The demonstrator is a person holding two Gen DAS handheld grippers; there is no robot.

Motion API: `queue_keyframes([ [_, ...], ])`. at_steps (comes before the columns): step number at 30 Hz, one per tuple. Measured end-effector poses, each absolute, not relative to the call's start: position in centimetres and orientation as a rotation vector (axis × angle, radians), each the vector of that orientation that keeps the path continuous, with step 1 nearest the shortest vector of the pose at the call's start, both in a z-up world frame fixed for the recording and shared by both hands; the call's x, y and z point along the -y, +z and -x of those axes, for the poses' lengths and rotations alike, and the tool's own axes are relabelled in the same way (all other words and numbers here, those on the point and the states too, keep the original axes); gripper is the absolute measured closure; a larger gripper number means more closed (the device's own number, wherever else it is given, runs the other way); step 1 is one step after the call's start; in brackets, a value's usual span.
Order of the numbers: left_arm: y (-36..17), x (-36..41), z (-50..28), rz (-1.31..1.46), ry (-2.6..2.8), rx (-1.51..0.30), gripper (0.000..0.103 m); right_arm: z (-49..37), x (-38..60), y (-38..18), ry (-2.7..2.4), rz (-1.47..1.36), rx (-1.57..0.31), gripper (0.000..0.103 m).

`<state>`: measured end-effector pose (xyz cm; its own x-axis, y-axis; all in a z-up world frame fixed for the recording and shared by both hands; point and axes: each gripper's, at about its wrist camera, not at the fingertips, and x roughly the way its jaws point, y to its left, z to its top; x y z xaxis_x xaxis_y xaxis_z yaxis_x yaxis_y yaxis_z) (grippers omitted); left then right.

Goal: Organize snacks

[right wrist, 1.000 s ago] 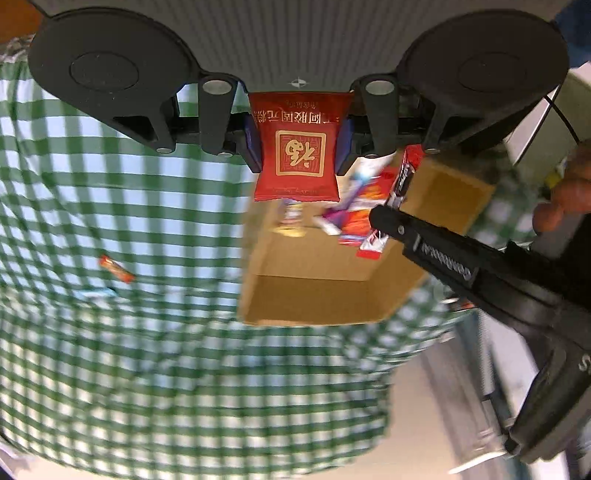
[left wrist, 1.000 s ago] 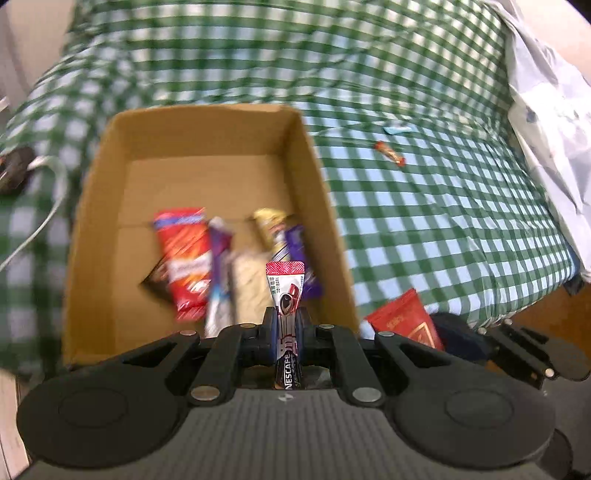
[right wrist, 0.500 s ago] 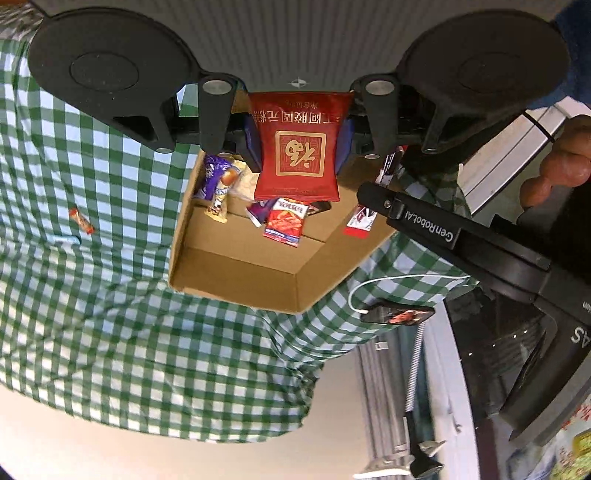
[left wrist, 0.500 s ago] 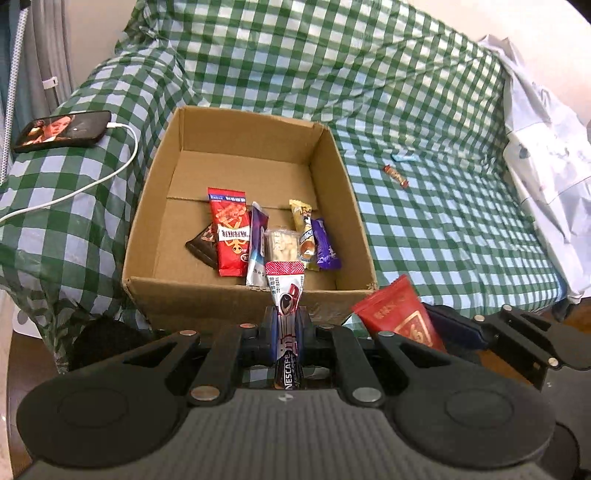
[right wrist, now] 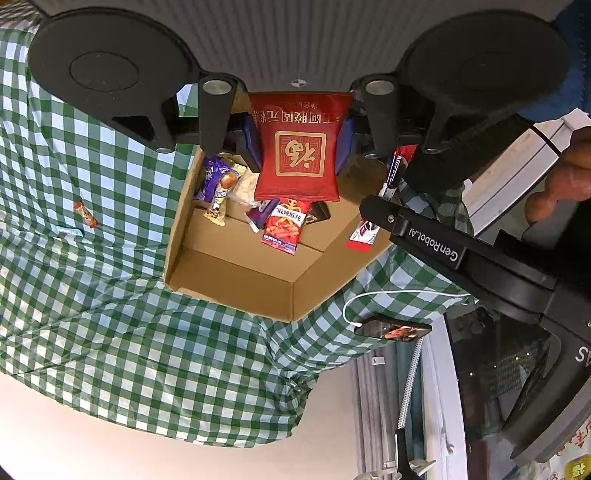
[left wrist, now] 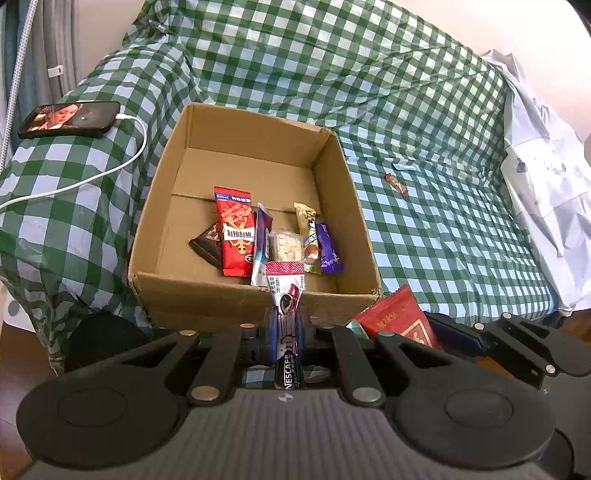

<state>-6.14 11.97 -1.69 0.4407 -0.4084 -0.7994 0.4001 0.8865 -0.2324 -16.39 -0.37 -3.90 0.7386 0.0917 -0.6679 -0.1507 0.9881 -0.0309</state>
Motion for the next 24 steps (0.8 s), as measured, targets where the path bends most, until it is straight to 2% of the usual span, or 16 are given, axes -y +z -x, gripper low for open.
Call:
queue_keyframes([
  [24,-3.2,-11.1,4.1,0.013,-0.493,-1.043,0.093,14.6,0.6,-5.2,0.143,0.078,-0.795,0.060],
])
